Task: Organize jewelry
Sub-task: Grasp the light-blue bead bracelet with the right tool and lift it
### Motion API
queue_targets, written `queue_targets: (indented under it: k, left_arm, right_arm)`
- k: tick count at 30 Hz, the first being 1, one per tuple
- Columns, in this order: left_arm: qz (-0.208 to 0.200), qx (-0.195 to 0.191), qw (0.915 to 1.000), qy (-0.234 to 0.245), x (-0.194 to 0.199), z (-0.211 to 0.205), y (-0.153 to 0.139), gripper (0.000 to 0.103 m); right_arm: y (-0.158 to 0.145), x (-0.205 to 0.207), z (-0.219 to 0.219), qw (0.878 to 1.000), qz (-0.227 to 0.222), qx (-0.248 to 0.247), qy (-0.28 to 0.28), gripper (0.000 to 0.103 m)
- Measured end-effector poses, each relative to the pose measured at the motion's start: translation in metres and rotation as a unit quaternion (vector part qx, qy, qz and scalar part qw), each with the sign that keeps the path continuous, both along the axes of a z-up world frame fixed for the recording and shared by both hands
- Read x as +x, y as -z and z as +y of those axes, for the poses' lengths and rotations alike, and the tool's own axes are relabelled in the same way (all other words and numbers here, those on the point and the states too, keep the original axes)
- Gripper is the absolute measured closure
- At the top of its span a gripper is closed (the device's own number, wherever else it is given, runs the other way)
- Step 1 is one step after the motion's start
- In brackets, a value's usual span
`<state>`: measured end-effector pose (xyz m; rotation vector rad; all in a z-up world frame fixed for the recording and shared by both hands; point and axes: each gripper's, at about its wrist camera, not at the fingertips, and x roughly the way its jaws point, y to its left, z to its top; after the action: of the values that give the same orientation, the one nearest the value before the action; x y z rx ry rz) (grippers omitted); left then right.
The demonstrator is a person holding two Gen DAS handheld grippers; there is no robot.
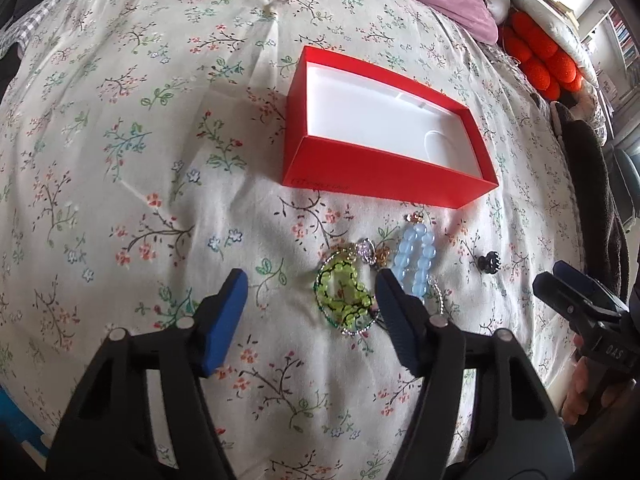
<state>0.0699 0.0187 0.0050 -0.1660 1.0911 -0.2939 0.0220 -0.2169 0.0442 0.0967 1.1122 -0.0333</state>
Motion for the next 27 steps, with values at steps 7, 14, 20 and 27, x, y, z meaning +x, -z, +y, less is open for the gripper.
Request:
queue_targets:
  k: [7,14,20,27]
  left_arm:
    - [0.061,-0.019,0.9976,0.024,0.023,-0.012,0.022,0.066]
    - [0.055,0.003,0.9979,0.034,0.024,-0.032,0.022,0.071]
    - [0.047,0.010,0.9981,0.039,0.021,-0.037,0.014,0.071]
    - [0.061,0.004,0.9979,0.024,0.019,-0.023,0.018,0.071]
  right_arm:
    - [0.012,0.019,0.007,0.998,0.024,0.063,-0.008,0.032]
    - [0.038,0.040,0.031,0.992,0.061,0.113,-0.016,0.054]
    - [0.060,0.057,0.049,0.991,0.083,0.105,-0.017,0.068]
    - [0.074,0.067,0.065,0.994,0.079,0.071,-0.020,0.089]
